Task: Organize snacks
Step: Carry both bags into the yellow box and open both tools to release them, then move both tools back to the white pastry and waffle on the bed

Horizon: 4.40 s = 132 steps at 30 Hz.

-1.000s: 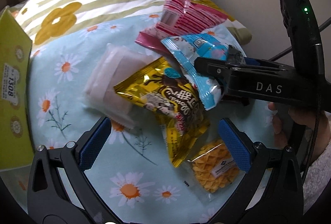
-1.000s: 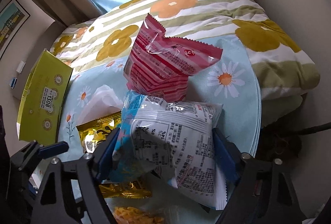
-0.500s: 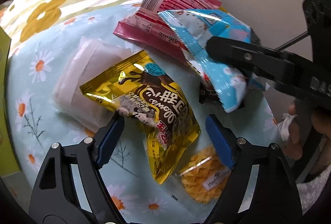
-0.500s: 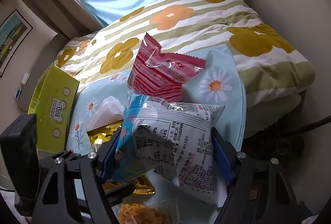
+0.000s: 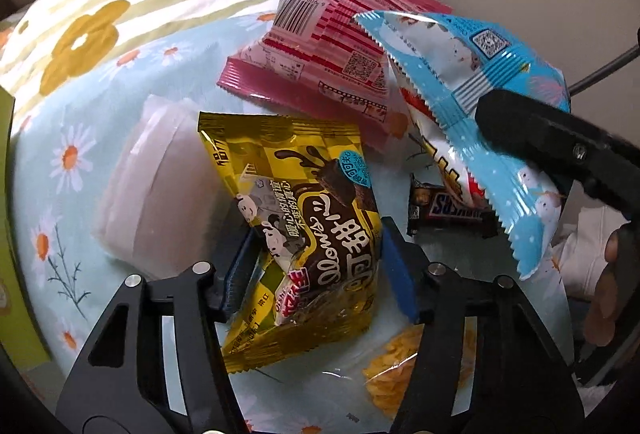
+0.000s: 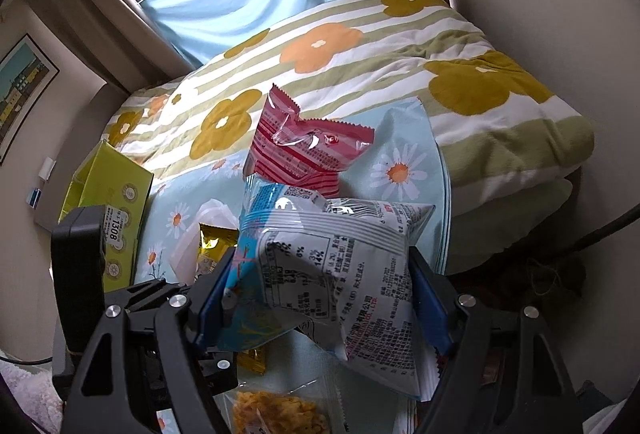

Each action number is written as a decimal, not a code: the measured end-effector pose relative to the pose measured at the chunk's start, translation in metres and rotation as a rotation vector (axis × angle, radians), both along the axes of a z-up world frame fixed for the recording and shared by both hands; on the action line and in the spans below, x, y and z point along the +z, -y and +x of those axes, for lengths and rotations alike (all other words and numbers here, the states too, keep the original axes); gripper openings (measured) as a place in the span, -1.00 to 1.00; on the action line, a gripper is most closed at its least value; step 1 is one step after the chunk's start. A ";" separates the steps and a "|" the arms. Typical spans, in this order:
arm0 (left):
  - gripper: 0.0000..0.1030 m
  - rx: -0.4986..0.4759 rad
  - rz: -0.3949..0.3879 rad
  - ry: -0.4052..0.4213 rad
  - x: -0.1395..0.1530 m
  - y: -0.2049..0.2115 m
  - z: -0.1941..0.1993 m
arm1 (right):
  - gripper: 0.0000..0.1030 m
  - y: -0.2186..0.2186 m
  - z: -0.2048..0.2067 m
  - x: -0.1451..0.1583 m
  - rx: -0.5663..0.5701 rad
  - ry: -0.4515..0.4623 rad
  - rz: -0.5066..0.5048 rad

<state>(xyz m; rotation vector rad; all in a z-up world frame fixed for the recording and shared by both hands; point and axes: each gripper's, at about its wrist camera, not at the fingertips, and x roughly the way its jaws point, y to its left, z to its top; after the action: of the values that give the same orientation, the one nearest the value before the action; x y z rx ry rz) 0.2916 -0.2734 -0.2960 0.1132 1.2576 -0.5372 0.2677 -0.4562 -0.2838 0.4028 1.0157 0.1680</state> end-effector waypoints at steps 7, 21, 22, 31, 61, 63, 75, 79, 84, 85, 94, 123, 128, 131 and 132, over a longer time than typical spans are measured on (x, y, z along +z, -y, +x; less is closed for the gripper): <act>0.04 0.008 -0.027 0.021 0.023 -0.008 -0.004 | 0.46 0.001 -0.004 0.016 -0.008 0.020 0.015; 0.04 0.199 -0.091 0.195 0.123 -0.088 -0.003 | 0.46 -0.022 0.004 0.101 0.080 0.130 -0.015; 0.04 0.223 -0.094 0.210 0.132 -0.099 -0.002 | 0.46 -0.028 0.005 0.107 0.096 0.139 -0.019; 0.04 0.375 -0.091 0.339 0.193 -0.204 0.005 | 0.46 -0.097 0.022 0.143 0.206 0.196 -0.024; 0.87 0.308 -0.048 0.196 0.142 -0.467 0.103 | 0.46 -0.387 0.094 0.114 0.218 0.117 -0.034; 0.99 0.309 -0.054 0.208 0.142 -0.470 0.103 | 0.46 -0.390 0.097 0.112 0.214 0.109 -0.039; 0.99 0.321 -0.014 0.173 0.130 -0.489 0.080 | 0.46 -0.409 0.098 0.099 0.237 0.080 -0.034; 0.99 0.337 -0.004 0.178 0.134 -0.492 0.074 | 0.49 -0.417 0.099 0.103 0.260 0.083 -0.036; 0.99 0.362 -0.039 0.155 0.140 -0.501 0.071 | 0.54 -0.428 0.105 0.108 0.253 0.076 -0.049; 0.99 0.366 -0.041 0.156 0.141 -0.501 0.070 | 0.59 -0.430 0.106 0.108 0.245 0.079 -0.045; 0.99 0.411 -0.038 0.168 0.146 -0.521 0.048 | 0.98 -0.428 0.085 0.119 0.196 0.210 -0.111; 0.99 0.286 -0.059 0.287 0.195 -0.415 0.000 | 0.98 -0.315 -0.001 0.157 0.049 0.222 -0.195; 0.99 0.243 -0.077 0.294 0.199 -0.348 -0.013 | 0.98 -0.261 -0.025 0.157 0.027 0.222 -0.240; 0.99 0.203 -0.076 0.291 0.197 -0.303 -0.020 | 0.98 -0.225 -0.041 0.153 0.011 0.210 -0.264; 0.99 0.190 -0.077 0.289 0.196 -0.288 -0.022 | 0.98 -0.213 -0.046 0.150 0.008 0.203 -0.268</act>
<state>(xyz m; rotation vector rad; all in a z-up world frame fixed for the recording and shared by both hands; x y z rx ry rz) 0.2694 0.0148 -0.0997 0.0051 0.9534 -0.3880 0.2221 -0.2437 -0.1338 0.1344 0.8261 0.0763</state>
